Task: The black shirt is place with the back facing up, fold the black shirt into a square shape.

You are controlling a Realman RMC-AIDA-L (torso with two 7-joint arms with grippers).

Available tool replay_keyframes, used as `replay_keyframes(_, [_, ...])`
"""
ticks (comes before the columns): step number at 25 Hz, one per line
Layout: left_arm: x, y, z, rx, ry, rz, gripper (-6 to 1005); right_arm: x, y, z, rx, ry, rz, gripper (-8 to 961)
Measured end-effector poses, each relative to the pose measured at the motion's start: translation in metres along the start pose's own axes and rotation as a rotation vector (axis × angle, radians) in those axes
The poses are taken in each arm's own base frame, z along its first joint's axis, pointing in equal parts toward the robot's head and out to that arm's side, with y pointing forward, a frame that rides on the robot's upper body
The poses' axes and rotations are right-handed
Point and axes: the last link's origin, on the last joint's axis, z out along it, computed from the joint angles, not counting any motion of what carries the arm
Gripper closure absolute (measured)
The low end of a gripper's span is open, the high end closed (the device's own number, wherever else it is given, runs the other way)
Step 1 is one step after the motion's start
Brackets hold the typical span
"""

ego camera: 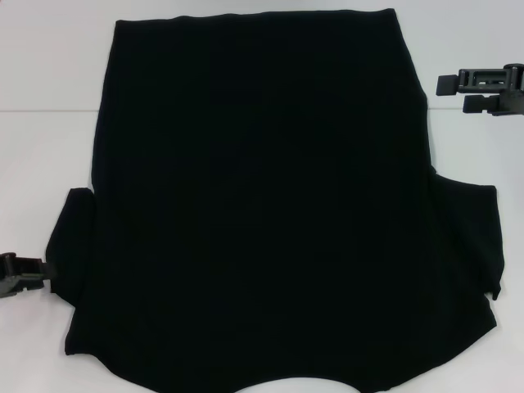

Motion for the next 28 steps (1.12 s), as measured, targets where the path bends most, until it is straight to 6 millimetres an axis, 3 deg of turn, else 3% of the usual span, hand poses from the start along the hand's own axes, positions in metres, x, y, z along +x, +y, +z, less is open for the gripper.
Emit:
replay_keyframes(15, [-0.004, 0.003, 0.015, -0.001, -0.038, -0.002, 693, -0.001, 0.0, -0.001, -0.004, -0.009, -0.001, 41])
replay_keyframes(21, [-0.004, 0.005, 0.018, 0.002, -0.053, 0.015, 883, -0.001, 0.0, -0.001, -0.005, -0.012, 0.0, 42])
replay_keyframes(28, [-0.001, 0.008, 0.015, -0.041, -0.012, 0.024, 987, -0.001, 0.0, -0.001, -0.007, -0.014, 0.0, 41])
